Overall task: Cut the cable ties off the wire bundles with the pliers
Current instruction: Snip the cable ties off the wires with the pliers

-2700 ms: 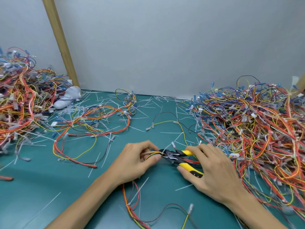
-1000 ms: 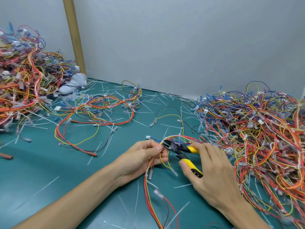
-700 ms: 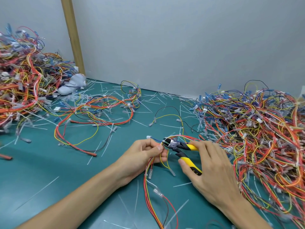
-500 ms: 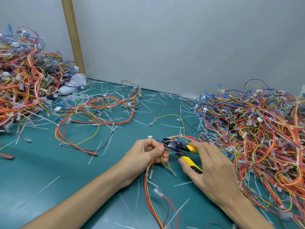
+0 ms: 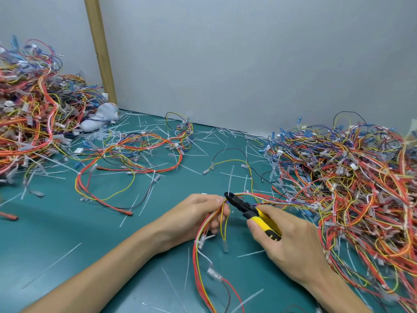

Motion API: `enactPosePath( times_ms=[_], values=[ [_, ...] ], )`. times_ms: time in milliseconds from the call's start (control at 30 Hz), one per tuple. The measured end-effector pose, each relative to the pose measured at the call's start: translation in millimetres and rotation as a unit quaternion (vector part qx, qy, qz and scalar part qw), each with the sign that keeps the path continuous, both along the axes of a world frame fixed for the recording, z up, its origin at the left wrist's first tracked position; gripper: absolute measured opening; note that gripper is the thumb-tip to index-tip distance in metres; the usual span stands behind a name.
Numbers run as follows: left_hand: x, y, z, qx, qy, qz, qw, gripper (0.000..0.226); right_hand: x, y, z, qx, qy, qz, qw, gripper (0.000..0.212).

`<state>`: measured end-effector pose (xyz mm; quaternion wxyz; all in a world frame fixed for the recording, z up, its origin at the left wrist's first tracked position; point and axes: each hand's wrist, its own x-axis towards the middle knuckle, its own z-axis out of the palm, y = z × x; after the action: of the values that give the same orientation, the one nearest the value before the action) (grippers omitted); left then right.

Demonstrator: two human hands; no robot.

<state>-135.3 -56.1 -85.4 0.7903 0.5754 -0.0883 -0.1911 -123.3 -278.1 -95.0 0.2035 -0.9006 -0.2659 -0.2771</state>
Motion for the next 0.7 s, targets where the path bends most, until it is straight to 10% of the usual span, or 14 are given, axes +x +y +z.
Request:
enactPosePath(
  times_ms=[700],
  values=[
    [0.0,-0.2,-11.8,0.174,-0.137,0.149,0.964,0.027,6.5,-4.1,-4.2,-0.030,-0.016,0.004,0.999,0.042]
  ],
)
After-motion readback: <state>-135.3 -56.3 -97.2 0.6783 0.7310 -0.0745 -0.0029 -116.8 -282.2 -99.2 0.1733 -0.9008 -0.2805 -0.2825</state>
